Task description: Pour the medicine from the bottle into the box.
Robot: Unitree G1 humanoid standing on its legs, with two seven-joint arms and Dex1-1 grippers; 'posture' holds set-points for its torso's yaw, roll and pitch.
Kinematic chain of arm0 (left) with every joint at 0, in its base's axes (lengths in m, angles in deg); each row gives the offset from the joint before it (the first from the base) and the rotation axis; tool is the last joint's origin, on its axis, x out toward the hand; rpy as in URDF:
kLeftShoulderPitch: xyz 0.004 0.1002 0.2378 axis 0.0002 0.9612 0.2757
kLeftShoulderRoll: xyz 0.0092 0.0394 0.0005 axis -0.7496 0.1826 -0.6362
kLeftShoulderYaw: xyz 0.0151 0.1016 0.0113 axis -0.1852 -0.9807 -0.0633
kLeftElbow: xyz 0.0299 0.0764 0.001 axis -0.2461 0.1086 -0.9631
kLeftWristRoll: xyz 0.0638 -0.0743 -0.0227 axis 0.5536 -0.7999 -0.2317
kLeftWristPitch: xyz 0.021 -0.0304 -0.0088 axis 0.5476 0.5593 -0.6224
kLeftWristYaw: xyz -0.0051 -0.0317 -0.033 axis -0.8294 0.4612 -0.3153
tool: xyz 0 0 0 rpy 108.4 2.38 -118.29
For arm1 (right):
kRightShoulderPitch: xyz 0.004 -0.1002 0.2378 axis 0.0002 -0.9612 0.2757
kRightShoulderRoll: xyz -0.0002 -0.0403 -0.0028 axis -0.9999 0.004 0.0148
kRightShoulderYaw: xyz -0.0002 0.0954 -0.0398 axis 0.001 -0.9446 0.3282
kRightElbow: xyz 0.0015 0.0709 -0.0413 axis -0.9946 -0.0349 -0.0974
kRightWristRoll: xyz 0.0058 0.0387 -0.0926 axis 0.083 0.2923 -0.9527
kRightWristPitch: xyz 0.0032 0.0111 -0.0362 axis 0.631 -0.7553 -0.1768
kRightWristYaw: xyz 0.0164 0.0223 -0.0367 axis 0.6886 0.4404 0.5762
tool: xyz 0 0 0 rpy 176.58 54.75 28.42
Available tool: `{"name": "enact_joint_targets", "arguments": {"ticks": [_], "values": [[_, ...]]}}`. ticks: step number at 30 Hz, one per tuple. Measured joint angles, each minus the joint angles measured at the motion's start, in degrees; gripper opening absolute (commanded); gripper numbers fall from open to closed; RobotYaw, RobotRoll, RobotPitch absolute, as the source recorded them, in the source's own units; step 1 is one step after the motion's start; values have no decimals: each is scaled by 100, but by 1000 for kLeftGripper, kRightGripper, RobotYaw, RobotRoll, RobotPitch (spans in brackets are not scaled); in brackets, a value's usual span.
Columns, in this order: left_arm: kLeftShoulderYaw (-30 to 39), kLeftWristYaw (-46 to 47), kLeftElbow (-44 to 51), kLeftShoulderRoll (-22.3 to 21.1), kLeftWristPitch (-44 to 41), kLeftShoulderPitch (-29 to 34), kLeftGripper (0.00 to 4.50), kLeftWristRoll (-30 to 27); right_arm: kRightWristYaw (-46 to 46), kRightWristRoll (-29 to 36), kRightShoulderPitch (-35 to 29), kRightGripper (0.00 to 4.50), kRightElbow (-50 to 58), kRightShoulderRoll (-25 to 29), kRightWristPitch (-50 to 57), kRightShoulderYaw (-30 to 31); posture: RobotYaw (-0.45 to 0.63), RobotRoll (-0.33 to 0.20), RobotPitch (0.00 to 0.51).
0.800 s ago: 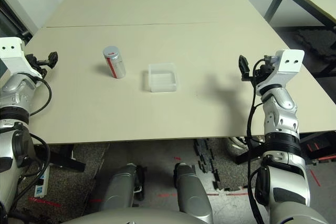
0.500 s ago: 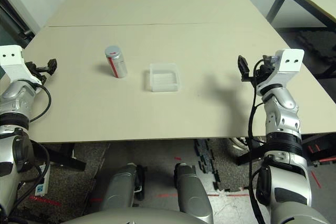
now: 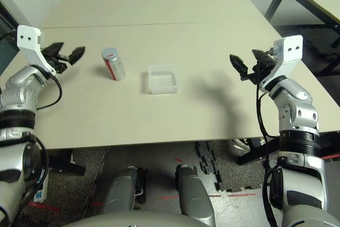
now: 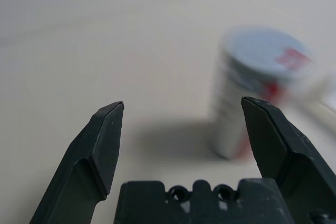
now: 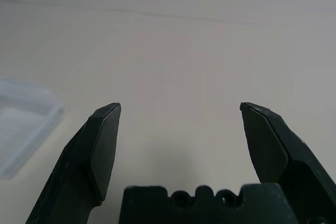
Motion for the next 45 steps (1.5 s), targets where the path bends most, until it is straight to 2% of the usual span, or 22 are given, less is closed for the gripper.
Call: {"name": "enact_joint_targets", "arguments": {"ticks": [6, 11, 14, 19, 24, 30, 34, 45], "values": [[133, 266, 1501, 50, -966, 701, 4484, -455, -3, 17, -19, 4500, 488, -128, 263, 119, 59, 0, 128], [198, 487, 1788, 133, -1248, 879, 4484, -582, 9, 61, -65, 4500, 763, -214, 468, 132, 55, 0, 130], [171, 500, 1668, 136, -1206, 784, 4484, -562, 10, 70, -146, 4500, 887, -240, 627, 222, 47, 0, 133], [-31, 327, 620, 109, -708, -34, 4484, -312, -216, 102, -211, 4500, 1252, -132, 1097, 546, 25, 0, 139], [-196, 164, -112, 134, -321, -462, 4484, -107, -280, 119, -294, 4500, 1440, -52, 1399, 578, 8, 0, 152], [-350, 28, -253, 183, -274, -503, 4484, -83, -276, 144, -447, 4500, 1668, -38, 1583, 575, -5, 0, 179], [-422, -12, -27, 190, -364, -371, 4484, -93, -272, 193, -590, 4500, 1858, -27, 1675, 559, -6, 0, 192], [-603, -12, 9, 380, -376, -258, 4484, 9, -240, 237, -655, 4500, 1941, -27, 1737, 552, -21, 0, 193]]}}
